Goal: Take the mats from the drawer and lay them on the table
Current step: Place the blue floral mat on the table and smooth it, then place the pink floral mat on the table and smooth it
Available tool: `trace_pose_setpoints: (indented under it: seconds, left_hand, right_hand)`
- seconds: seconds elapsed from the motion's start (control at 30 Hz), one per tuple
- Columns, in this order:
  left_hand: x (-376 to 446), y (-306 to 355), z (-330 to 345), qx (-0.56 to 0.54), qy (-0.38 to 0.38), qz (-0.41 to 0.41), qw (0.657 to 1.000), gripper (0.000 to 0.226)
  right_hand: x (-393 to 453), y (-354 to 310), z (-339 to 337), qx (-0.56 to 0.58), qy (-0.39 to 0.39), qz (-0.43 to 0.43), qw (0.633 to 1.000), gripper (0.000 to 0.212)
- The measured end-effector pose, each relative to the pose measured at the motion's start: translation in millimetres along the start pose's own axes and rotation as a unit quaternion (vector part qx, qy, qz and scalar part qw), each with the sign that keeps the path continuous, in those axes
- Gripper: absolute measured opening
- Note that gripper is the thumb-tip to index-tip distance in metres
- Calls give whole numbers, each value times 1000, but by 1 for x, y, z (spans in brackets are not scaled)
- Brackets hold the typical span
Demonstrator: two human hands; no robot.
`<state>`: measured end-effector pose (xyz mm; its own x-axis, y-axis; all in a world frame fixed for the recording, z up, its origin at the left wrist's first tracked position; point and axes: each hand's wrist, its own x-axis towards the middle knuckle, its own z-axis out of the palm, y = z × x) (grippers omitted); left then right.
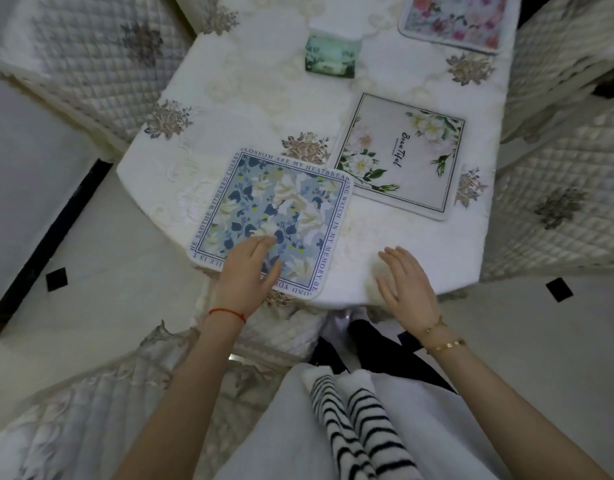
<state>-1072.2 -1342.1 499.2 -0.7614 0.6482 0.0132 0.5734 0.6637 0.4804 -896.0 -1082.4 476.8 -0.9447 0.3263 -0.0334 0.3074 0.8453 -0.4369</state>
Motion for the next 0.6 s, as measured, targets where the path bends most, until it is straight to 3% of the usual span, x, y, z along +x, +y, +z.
trace_pose_setpoints:
  seconds: [0.13,0.33,0.6]
  left_hand:
    - [-8,50,4,-8,-11,7,1000,46]
    - [-18,137,21,-19,-18,29,999,33]
    - [-22,301,87,-22,-49,119,991,43]
  right_hand:
    - [-40,38,-30,18,45,50,998,50]
    - [-120,95,-91,47,91,99,990,52]
    - [-255,197,-165,17,177,170,969,48]
